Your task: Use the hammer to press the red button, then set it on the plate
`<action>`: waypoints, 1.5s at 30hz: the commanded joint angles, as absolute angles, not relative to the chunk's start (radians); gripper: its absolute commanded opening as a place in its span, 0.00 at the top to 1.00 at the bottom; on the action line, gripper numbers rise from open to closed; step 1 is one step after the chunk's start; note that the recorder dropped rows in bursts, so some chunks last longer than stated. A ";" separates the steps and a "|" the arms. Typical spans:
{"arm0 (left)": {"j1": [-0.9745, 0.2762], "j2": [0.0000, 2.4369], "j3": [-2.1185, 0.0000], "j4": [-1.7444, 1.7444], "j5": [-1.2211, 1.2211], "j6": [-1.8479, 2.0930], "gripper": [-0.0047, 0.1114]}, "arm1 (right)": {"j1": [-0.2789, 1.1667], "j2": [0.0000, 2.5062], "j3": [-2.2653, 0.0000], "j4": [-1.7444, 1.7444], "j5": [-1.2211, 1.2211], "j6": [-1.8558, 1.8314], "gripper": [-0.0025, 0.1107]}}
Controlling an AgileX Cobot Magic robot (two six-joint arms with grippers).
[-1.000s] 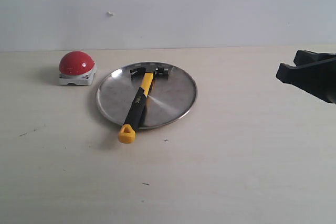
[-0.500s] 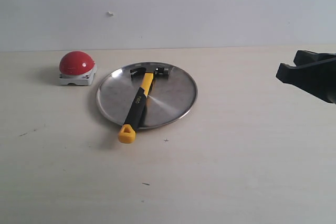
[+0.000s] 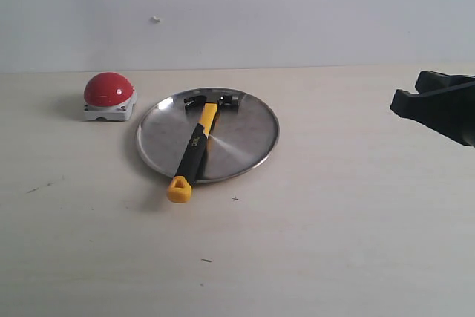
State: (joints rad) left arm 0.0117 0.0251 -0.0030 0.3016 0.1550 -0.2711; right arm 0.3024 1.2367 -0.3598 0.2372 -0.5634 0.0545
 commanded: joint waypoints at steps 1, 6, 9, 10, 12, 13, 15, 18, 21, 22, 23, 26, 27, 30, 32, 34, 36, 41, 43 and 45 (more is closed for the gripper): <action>0.031 0.000 0.000 0.271 0.251 -0.318 0.96 | 0.303 1.234 -0.356 0.230 -0.571 0.054 0.98; 0.039 0.000 0.000 0.276 0.267 -0.340 0.96 | 0.303 1.234 -0.356 0.228 -0.571 0.054 0.98; 0.039 0.000 0.000 0.276 0.267 -0.340 0.96 | 0.303 1.234 -0.356 0.230 -0.571 0.054 0.98; 0.039 0.000 0.000 0.276 0.267 -0.340 0.96 | 0.303 1.234 -0.356 0.230 -0.571 0.054 0.98; 0.039 0.000 0.000 0.276 0.267 -0.340 0.96 | 0.303 1.234 -0.356 0.230 -0.571 0.054 0.98; 0.039 0.000 0.000 0.276 0.267 -0.340 0.96 | 0.303 1.234 -0.356 0.230 -0.571 0.054 0.98; 0.039 0.000 0.000 0.276 0.267 -0.340 0.96 | 0.303 1.234 -0.356 0.230 -0.571 0.054 0.98; 0.039 0.000 0.000 0.276 0.267 -0.340 0.96 | 0.303 1.234 -0.356 0.230 -0.571 0.054 0.98; 0.039 0.000 0.000 0.276 0.267 -0.340 0.96 | 0.303 1.234 -0.356 0.230 -0.571 0.054 0.98; 0.039 0.000 0.000 0.276 0.267 -0.340 0.96 | 0.303 1.234 -0.356 0.227 -0.571 0.052 0.98; 0.039 0.000 0.000 0.276 0.267 -0.340 0.96 | 0.303 1.234 -0.356 0.237 -0.571 0.046 0.98; 0.039 0.000 0.000 0.276 0.267 -0.340 0.96 | 0.303 1.176 -0.356 0.233 -0.522 0.035 0.98; 0.039 0.000 0.000 0.276 0.267 -0.340 0.96 | 0.303 1.139 -0.356 0.233 -0.481 0.005 0.98; 0.039 0.000 0.000 0.276 0.267 -0.340 0.96 | 0.287 0.993 -0.356 0.235 -0.280 -0.097 0.98; 0.039 0.000 0.000 0.276 0.267 -0.340 0.96 | 0.255 0.873 -0.356 0.235 -0.174 -0.106 0.98; 0.039 0.000 0.000 0.276 0.267 -0.340 0.96 | 0.202 0.749 -0.356 0.235 -0.061 -0.104 0.98; 0.039 0.000 0.000 0.276 0.267 -0.340 0.96 | 0.148 0.635 -0.356 0.247 0.040 -0.095 0.98; 0.039 0.000 0.000 0.276 0.267 -0.340 0.96 | 0.039 0.386 -0.356 0.256 0.190 -0.095 0.98; 0.039 0.000 0.000 0.276 0.267 -0.340 0.96 | 0.023 0.322 -0.356 0.254 0.202 -0.095 0.98; 0.039 0.000 0.000 0.276 0.267 -0.340 0.96 | 0.023 0.283 -0.356 0.247 0.215 -0.110 0.98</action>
